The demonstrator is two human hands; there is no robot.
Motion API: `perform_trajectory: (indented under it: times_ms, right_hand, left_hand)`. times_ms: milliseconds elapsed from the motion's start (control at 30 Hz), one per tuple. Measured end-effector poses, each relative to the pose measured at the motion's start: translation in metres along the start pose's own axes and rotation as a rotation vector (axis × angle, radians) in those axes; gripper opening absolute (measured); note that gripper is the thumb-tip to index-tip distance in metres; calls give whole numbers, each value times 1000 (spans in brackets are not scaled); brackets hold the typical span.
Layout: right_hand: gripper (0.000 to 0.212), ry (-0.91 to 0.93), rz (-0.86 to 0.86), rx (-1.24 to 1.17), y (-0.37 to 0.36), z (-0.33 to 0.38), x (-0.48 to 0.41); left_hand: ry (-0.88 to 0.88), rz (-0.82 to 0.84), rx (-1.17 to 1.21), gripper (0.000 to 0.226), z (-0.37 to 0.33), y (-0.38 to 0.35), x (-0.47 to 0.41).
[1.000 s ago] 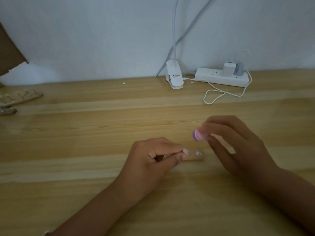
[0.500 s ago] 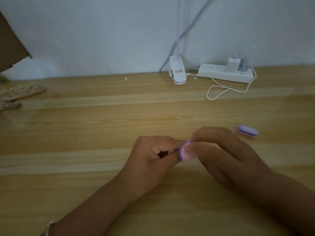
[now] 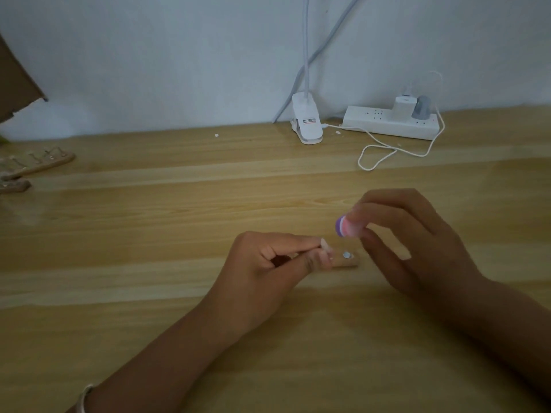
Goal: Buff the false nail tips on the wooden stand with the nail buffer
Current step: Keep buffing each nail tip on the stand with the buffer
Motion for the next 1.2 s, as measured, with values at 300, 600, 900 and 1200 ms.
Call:
perform_trajectory:
  times_ms: [300, 600, 900, 1200]
  right_hand:
    - [34, -69, 1, 16, 0, -9, -1]
    - [26, -33, 82, 63, -5, -5, 0]
    - [24, 37, 101, 28, -14, 11, 1]
    - [25, 34, 116, 70, -12, 11, -3]
  left_hand:
    - [28, 13, 11, 15, 3, 1, 0]
    - [-20, 11, -33, 13, -1, 1, 0]
    - [-89, 3, -106, 11, -5, 1, -1]
    - [-137, 15, -183, 9, -6, -1, 1]
Point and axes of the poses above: each hand's wrist, its own x-axis away from the middle knuckle, its own y-axis out of the back of the hand, z = x × y, the point moved 10 cm from there along -x, towards the middle knuckle, and after that the axes turned 11 degrees about -z, right-handed, at the moved point
